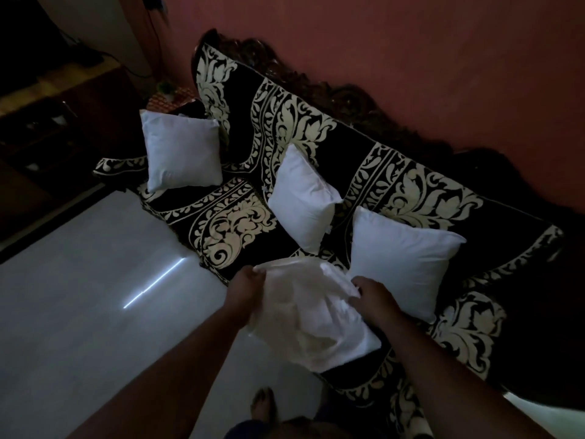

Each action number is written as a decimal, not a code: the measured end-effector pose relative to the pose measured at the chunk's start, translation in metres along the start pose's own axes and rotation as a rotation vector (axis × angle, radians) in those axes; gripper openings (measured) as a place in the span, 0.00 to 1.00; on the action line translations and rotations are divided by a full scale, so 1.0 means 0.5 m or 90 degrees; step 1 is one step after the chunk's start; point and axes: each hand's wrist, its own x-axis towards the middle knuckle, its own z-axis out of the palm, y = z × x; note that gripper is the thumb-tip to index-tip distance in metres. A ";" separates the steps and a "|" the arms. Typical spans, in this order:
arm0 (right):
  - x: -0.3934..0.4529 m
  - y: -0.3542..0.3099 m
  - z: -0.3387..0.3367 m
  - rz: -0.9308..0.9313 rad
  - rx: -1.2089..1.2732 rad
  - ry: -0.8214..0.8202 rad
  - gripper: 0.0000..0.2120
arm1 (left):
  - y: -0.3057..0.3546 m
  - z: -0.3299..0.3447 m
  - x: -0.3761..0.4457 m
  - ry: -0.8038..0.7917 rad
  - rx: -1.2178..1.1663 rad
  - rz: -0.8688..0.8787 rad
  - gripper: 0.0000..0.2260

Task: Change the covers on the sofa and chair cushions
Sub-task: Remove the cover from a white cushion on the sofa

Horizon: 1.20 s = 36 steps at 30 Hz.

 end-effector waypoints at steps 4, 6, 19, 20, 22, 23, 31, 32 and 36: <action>0.067 0.088 -0.028 0.048 0.088 0.073 0.04 | 0.044 0.103 0.031 0.032 0.102 0.035 0.08; 0.102 0.127 -0.036 0.035 0.068 -0.004 0.05 | 0.062 0.158 0.056 0.031 0.124 0.015 0.09; 0.320 0.318 -0.060 0.060 -0.024 -0.150 0.18 | 0.122 0.342 0.139 0.003 0.135 -0.096 0.08; 0.340 0.326 -0.064 0.051 -0.065 -0.145 0.21 | 0.123 0.350 0.146 0.005 0.129 -0.102 0.07; 0.379 0.338 -0.076 0.018 -0.171 -0.097 0.27 | 0.125 0.363 0.153 0.006 0.125 -0.113 0.08; 0.397 0.338 -0.086 0.004 -0.218 -0.062 0.31 | 0.125 0.365 0.156 0.004 0.131 -0.114 0.10; 0.498 0.388 -0.120 0.106 -0.374 -0.099 0.60 | 0.114 0.370 0.177 0.044 0.238 -0.112 0.13; 0.498 0.390 -0.111 0.110 -0.376 -0.108 0.63 | 0.114 0.369 0.177 0.044 0.261 -0.114 0.13; 0.470 0.395 -0.060 0.143 -0.434 -0.118 0.72 | 0.107 0.364 0.172 0.039 0.304 -0.099 0.13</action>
